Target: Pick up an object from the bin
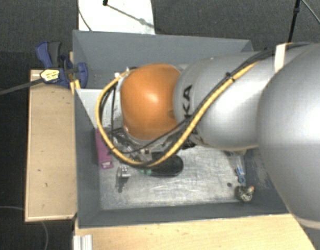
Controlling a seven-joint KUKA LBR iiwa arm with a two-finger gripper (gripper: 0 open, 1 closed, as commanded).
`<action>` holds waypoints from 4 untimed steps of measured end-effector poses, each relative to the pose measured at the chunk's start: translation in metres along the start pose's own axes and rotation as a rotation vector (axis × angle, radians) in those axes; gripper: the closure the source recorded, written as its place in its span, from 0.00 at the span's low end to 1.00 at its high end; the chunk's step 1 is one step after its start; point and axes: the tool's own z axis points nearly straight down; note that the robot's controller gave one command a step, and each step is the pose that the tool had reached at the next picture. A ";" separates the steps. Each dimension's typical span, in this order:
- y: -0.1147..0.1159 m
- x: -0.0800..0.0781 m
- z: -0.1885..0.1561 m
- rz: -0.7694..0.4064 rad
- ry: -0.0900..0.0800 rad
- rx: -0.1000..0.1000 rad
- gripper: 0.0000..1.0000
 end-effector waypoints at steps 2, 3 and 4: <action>-0.153 -0.027 0.075 -0.213 -0.008 0.002 0.00; -0.128 -0.029 0.059 -0.108 -0.013 -0.003 0.00; -0.143 -0.039 0.105 0.019 -0.008 -0.003 0.00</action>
Offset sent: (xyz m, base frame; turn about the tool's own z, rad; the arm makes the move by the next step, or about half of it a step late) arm 0.0493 -0.0805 -0.1063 -0.0942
